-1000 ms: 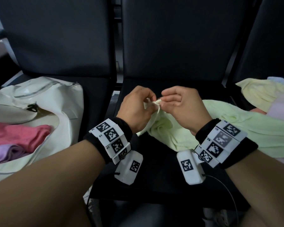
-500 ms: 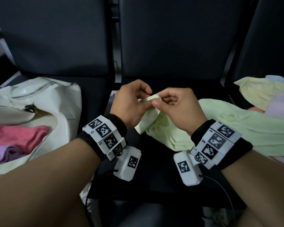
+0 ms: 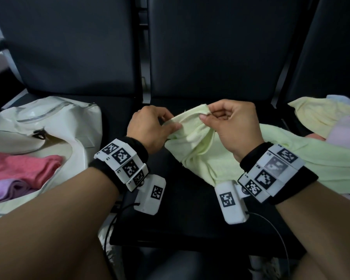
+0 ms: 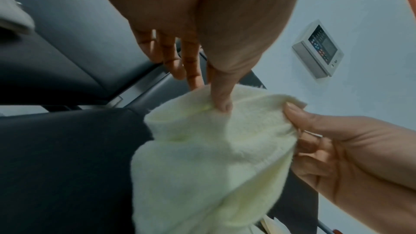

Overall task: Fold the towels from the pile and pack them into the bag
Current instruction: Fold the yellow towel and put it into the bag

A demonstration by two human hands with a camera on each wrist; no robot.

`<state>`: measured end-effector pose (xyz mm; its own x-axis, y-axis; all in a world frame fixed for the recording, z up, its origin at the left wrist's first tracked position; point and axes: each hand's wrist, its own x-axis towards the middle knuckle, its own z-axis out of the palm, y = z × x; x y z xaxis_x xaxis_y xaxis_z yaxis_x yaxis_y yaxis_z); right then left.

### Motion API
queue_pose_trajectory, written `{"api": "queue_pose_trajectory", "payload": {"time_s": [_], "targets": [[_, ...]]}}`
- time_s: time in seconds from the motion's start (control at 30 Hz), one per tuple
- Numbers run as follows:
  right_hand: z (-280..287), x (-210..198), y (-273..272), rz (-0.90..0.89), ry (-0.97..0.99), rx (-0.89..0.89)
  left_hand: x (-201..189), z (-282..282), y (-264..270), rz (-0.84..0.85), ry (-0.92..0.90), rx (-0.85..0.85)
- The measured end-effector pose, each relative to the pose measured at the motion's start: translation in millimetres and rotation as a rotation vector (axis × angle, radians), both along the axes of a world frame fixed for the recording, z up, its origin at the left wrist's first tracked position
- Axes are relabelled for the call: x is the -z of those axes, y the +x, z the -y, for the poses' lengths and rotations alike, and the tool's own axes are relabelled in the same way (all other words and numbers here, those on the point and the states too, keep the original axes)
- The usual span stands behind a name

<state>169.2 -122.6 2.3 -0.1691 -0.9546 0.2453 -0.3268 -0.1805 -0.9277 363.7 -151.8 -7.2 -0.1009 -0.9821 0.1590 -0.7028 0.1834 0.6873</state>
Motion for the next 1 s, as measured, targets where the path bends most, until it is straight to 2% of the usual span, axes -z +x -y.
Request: {"api": "queue_pose_trajectory", "payload": {"time_s": [0.27, 0.47, 0.6, 0.7, 0.8, 1.0], "targets": [[1.1, -3.2, -4.7, 0.164, 0.002, 0.046, 13.0, 5.1, 1.0, 0.096, 0.109, 0.044], [2.7, -2.8, -6.7, 0.185, 0.016, 0.080, 16.8, 10.4, 1.0, -0.018, 0.071, -0.035], [2.9, -2.5, -7.7, 0.192, 0.010, 0.092, 21.4, 15.8, 2.3, -0.242, 0.078, -0.106], [3.8, -2.3, -9.6, 0.196, 0.015, 0.114, 18.7, 14.8, 2.9, -0.338, 0.020, -0.155], [6.0, -1.2, -12.0, 0.198, 0.021, 0.145, 11.1, 10.7, 1.8, -0.370, -0.062, -0.127], [9.2, -0.3, -17.9, 0.207, 0.012, 0.206, 7.5, 7.3, -4.8, -0.335, -0.015, -0.063]]}}
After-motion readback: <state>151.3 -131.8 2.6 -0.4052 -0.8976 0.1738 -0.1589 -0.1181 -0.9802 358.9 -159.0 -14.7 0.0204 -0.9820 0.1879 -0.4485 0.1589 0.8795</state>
